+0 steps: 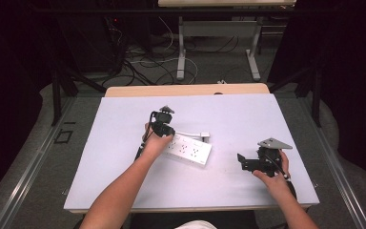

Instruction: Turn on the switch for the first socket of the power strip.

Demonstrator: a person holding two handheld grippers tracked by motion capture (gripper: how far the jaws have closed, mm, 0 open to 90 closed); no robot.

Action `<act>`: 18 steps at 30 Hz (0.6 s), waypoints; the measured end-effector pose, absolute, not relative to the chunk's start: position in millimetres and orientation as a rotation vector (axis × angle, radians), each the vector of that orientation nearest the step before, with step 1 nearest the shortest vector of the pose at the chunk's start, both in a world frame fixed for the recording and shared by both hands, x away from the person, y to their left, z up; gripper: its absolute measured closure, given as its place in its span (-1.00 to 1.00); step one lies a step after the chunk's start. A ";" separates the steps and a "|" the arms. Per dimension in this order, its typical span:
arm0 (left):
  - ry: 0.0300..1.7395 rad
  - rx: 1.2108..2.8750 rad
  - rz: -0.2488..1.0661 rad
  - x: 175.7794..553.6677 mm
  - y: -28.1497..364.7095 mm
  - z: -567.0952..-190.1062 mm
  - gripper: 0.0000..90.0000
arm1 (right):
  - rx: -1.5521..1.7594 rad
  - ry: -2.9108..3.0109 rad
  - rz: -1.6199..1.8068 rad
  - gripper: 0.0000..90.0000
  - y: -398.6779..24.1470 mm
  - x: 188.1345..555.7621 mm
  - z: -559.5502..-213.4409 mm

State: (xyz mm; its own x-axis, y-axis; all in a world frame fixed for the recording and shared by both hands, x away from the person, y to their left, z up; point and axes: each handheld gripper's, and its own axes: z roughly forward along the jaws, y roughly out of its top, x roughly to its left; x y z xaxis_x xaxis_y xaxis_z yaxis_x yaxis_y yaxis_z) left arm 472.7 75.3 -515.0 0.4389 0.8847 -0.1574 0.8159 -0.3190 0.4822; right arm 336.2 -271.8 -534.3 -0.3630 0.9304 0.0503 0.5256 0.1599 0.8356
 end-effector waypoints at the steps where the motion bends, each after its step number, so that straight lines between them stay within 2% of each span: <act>1: 1.427 2.194 0.181 472.7 75.8 -515.3 1.00 | 1.380 1.958 1.105 -1.00 -271.2 336.6 -534.3; 18: 1.414 2.200 0.194 471.3 73.0 -515.0 0.91 | 1.378 1.958 1.105 -1.00 -271.3 336.5 -534.6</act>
